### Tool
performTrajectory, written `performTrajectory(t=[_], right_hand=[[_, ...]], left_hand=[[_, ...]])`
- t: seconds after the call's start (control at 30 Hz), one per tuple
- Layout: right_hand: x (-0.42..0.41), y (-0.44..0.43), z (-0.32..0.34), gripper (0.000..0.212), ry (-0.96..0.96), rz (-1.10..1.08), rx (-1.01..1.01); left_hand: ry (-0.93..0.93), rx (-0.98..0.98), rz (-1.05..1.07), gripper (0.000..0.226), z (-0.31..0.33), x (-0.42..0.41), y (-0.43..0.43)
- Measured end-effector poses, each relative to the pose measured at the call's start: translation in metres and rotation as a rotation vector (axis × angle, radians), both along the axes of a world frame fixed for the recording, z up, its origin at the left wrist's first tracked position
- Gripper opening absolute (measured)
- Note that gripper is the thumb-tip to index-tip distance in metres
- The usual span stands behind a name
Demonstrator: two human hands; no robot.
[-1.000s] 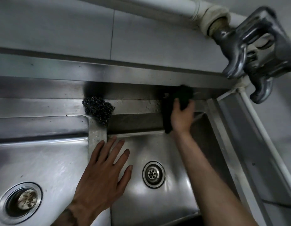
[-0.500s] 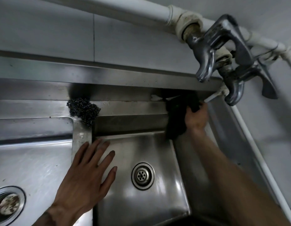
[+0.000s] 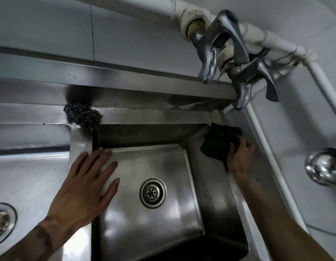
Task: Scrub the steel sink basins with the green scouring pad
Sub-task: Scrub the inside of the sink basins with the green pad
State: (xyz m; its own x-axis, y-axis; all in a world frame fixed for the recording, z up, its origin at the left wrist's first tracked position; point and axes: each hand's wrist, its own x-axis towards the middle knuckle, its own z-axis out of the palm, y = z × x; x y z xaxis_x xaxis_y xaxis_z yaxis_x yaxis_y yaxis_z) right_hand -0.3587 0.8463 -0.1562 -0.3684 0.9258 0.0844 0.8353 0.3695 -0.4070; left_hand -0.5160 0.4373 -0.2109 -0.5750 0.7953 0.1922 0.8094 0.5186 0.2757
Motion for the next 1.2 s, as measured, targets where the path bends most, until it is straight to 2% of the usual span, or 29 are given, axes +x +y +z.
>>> performTrajectory(t=[0.17,0.4,0.57,0.73,0.87,1.1,1.2], right_hand=[[0.074,-0.047,0.005,0.039,-0.055,-0.014,-0.034],[0.191,-0.122,0.014,0.036,-0.122,-0.205,-0.108],[0.236,-0.178,0.009,0.036,-0.106,-0.275,-0.133],[0.241,-0.217,0.014,0.034,-0.046,-0.321,-0.17],[0.231,-0.264,0.019,0.032,0.047,-0.258,-0.225],[0.183,-0.396,0.011,0.029,0.219,-0.202,-0.269],[0.164,-0.452,0.009,0.031,0.228,-0.162,-0.364]], left_hand=[[-0.009,0.003,-0.009,0.056,0.002,-0.001,-0.003],[-0.057,0.074,-0.033,0.052,0.008,0.006,-0.021],[-0.051,0.081,-0.05,0.05,0.002,0.024,-0.059],[-0.091,0.061,-0.025,0.049,0.01,0.039,-0.095],[-0.118,0.021,0.028,0.048,0.029,0.056,-0.113],[-0.13,-0.042,0.065,0.049,0.049,0.097,-0.138],[-0.136,-0.054,0.059,0.049,0.057,0.107,-0.148]])
